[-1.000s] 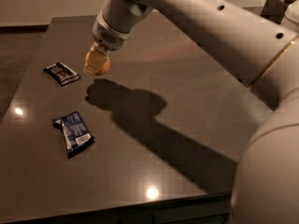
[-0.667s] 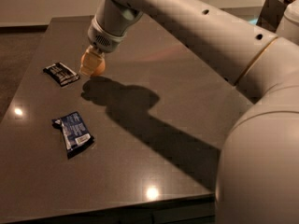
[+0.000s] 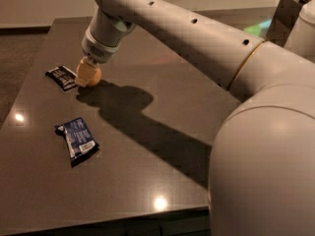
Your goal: Move orange near rxbar chocolate
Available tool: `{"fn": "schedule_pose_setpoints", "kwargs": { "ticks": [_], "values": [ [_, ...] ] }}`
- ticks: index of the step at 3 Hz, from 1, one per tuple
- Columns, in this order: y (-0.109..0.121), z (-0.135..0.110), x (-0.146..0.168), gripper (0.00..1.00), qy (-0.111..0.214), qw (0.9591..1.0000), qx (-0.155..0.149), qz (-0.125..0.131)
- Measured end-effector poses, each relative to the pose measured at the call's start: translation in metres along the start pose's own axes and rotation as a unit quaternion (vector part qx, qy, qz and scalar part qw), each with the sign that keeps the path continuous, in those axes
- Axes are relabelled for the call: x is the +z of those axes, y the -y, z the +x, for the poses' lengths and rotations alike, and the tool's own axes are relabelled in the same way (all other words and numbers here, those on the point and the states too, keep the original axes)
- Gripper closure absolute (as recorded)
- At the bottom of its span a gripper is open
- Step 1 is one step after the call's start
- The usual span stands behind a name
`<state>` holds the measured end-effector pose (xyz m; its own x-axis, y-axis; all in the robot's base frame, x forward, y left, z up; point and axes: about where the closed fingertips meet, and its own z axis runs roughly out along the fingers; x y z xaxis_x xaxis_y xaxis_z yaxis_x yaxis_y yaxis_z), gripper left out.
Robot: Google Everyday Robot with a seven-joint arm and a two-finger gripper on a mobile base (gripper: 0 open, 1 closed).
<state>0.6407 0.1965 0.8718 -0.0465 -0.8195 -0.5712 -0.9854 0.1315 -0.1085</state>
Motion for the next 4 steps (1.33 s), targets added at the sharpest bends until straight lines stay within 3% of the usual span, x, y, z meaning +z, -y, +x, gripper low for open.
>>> {"fn": "schedule_pose_setpoints", "kwargs": {
  "ticks": [4],
  "values": [
    [-0.0004, 0.0038, 0.0179, 0.07, -0.004, 1.0000, 0.000, -0.007]
  ]
}}
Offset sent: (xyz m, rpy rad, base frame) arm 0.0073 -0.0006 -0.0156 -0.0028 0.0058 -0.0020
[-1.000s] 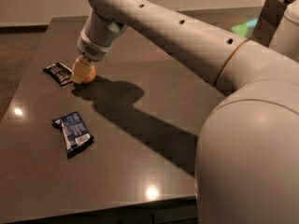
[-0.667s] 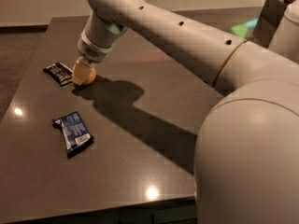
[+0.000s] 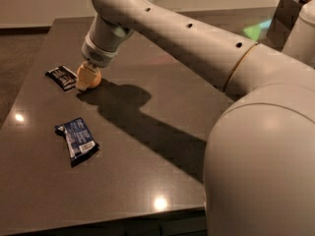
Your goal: Move orange near rxbar chocolate
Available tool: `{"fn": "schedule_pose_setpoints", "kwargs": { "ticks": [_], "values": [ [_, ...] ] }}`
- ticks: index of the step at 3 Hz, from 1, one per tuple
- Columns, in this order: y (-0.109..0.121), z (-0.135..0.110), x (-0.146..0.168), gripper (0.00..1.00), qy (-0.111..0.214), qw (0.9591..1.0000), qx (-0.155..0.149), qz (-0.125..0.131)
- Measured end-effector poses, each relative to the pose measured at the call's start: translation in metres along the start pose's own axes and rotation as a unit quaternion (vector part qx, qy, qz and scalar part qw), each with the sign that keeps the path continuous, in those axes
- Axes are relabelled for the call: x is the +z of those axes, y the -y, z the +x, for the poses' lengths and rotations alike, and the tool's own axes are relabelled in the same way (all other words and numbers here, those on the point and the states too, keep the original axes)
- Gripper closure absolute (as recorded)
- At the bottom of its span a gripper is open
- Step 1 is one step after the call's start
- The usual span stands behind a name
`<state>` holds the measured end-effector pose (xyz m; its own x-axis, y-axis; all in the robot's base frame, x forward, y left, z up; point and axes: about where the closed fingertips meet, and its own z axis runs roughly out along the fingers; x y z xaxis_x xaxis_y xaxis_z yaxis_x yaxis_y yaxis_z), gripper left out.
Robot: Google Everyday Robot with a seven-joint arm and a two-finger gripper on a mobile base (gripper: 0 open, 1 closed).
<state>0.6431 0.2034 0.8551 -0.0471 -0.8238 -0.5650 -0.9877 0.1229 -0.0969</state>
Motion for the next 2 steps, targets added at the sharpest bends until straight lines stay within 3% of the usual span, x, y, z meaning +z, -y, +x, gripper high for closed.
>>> {"fn": "schedule_pose_setpoints", "kwargs": {
  "ticks": [1, 2],
  "values": [
    [-0.0008, -0.0001, 0.0017, 0.00, -0.001, 1.0000, 0.000, -0.001],
    [-0.0008, -0.0001, 0.0017, 0.00, -0.001, 1.0000, 0.000, -0.001]
  ]
}}
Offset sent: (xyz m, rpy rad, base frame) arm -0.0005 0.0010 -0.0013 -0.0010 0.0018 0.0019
